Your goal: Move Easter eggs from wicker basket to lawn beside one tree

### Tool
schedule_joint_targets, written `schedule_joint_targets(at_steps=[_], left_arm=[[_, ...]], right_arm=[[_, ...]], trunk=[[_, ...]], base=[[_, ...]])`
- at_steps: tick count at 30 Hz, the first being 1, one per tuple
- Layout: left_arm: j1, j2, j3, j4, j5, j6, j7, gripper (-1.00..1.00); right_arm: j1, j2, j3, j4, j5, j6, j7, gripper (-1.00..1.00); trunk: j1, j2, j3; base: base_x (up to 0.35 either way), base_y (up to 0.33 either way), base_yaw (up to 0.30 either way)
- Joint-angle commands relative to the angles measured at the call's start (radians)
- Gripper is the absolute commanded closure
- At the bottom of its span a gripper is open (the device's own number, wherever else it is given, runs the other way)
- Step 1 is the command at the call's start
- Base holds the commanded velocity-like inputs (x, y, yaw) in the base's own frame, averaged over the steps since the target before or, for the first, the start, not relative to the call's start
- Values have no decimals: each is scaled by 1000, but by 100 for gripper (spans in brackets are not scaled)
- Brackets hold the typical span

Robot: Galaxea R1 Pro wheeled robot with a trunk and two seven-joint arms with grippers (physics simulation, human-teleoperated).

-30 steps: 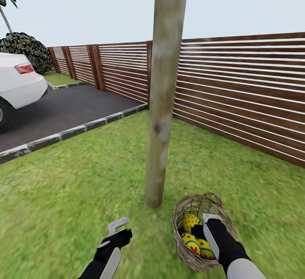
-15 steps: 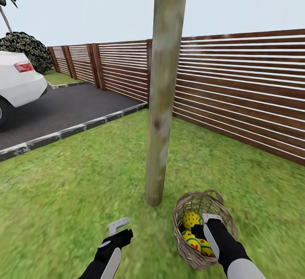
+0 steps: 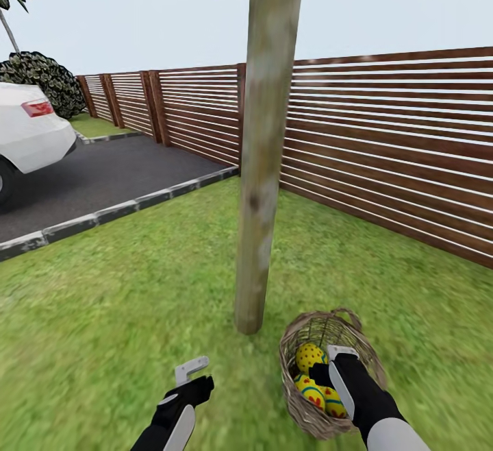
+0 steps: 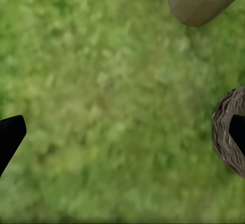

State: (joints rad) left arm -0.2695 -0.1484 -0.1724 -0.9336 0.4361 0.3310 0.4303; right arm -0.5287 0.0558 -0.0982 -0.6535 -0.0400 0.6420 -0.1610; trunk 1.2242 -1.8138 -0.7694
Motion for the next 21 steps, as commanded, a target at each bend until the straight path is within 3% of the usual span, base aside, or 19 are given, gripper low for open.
schedule_joint_targets(at_steps=[1, 9, 21], left_arm=[[-1, 1, -3, 1, 9, 1, 8, -100], [-1, 1, -2, 10, 9, -5, 8, -100], [-1, 1, -3, 11, 7, -5, 8, -100]], right_arm=[[0, 1, -3, -2, -4, 4, -5, -100], [0, 1, -3, -2, -4, 4, -5, -100], [0, 1, -3, -2, -3, 5, -5, -100]], trunk=[[0, 0, -1], [0, 0, -1], [0, 0, -1]], base=[[208, 0, 0], [266, 0, 0], [119, -36, 0]])
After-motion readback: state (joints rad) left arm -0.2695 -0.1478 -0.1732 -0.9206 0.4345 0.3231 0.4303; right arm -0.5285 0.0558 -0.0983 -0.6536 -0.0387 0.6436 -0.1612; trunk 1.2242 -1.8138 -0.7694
